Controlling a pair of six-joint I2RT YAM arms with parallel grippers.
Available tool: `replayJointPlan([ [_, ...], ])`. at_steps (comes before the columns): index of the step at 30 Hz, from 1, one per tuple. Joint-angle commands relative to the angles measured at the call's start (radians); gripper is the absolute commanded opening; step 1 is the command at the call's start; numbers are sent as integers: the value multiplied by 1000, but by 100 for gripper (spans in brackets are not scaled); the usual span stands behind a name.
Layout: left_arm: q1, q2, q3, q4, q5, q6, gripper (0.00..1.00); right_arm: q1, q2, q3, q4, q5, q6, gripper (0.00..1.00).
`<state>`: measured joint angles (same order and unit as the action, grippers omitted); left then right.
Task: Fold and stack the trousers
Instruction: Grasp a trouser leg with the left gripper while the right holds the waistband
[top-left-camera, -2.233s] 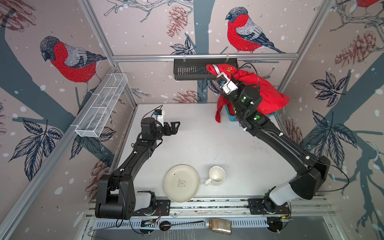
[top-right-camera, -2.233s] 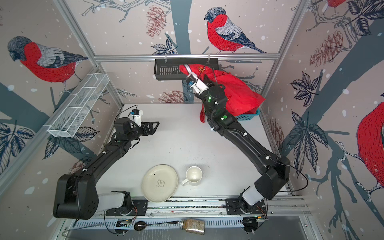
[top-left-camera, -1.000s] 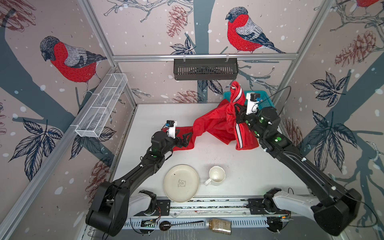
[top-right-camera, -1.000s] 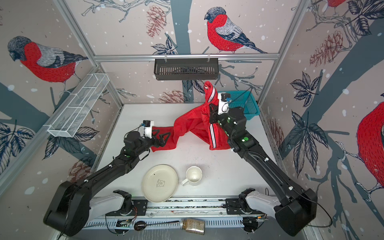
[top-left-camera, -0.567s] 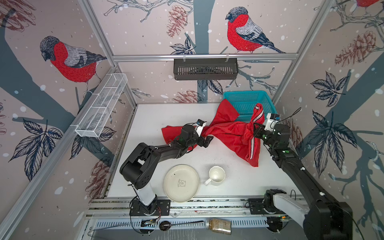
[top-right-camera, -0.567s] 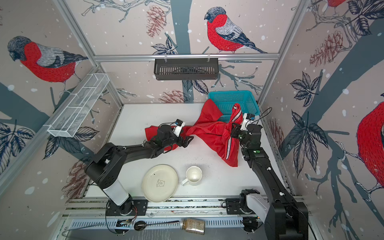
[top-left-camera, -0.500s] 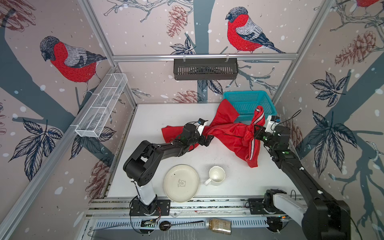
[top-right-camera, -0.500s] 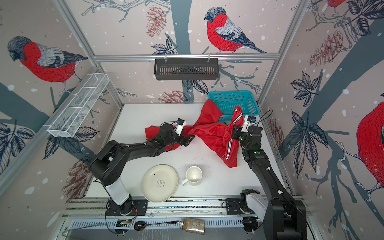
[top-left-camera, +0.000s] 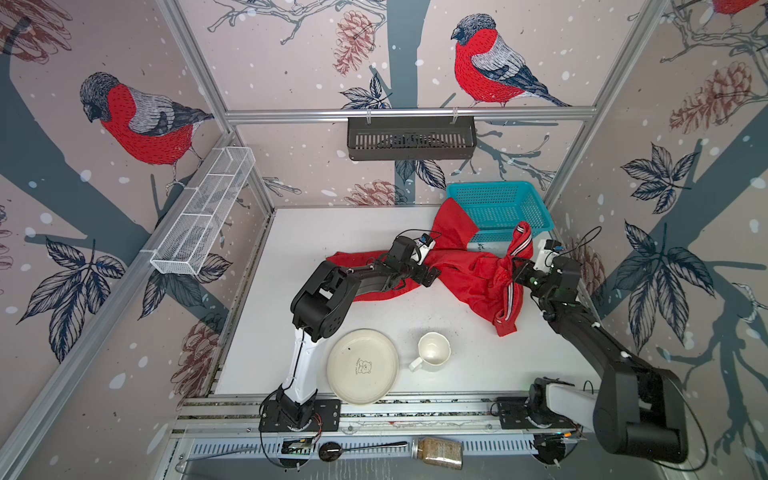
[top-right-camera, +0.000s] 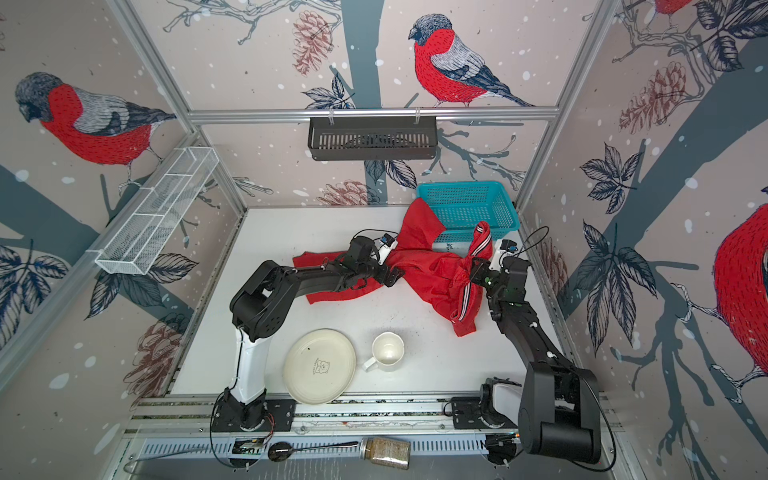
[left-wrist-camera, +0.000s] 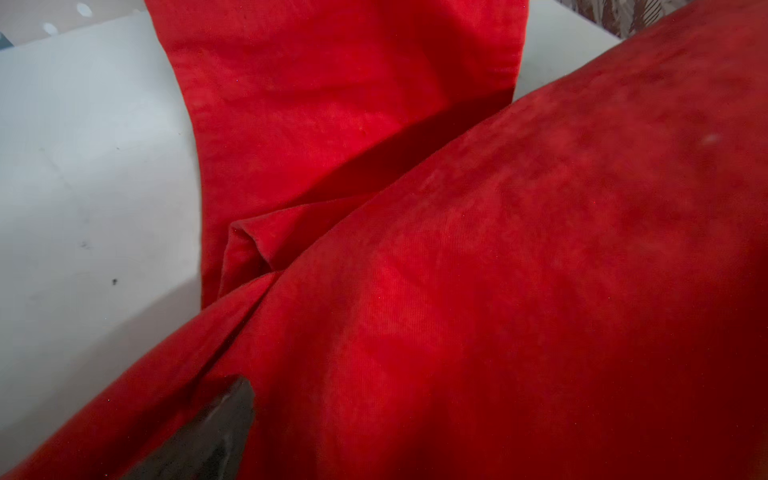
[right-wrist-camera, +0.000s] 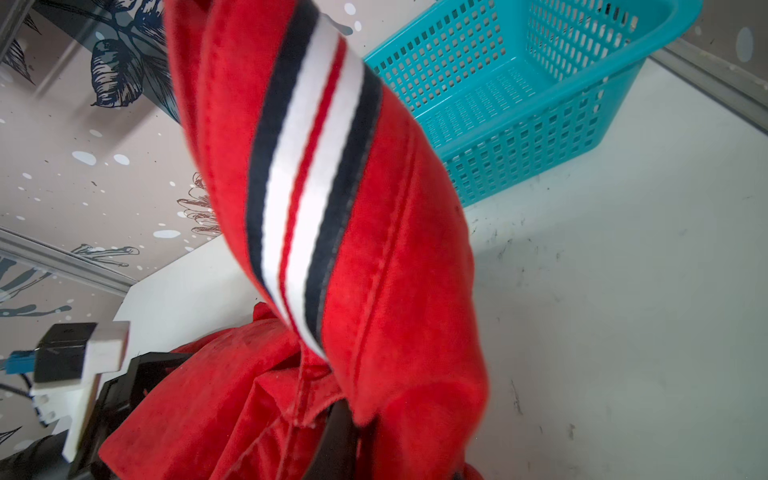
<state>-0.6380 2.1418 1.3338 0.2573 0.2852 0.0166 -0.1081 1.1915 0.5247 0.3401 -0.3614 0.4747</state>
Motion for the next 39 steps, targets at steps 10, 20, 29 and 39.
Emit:
replayJointPlan([
  [10, -12, 196, 270, -213, -21, 54, 98, 0, 33, -35, 53, -94, 17, 11],
  [20, -32, 363, 490, -427, -101, 61, 77, -1, 57, -75, 105, -131, 38, 10],
  [29, -34, 353, 601, -594, -165, 91, 3, -1, 57, -83, 119, -139, 43, 9],
  [39, -27, 89, 521, -561, -370, 124, 0, 6, -40, -63, 172, -178, 74, 9],
])
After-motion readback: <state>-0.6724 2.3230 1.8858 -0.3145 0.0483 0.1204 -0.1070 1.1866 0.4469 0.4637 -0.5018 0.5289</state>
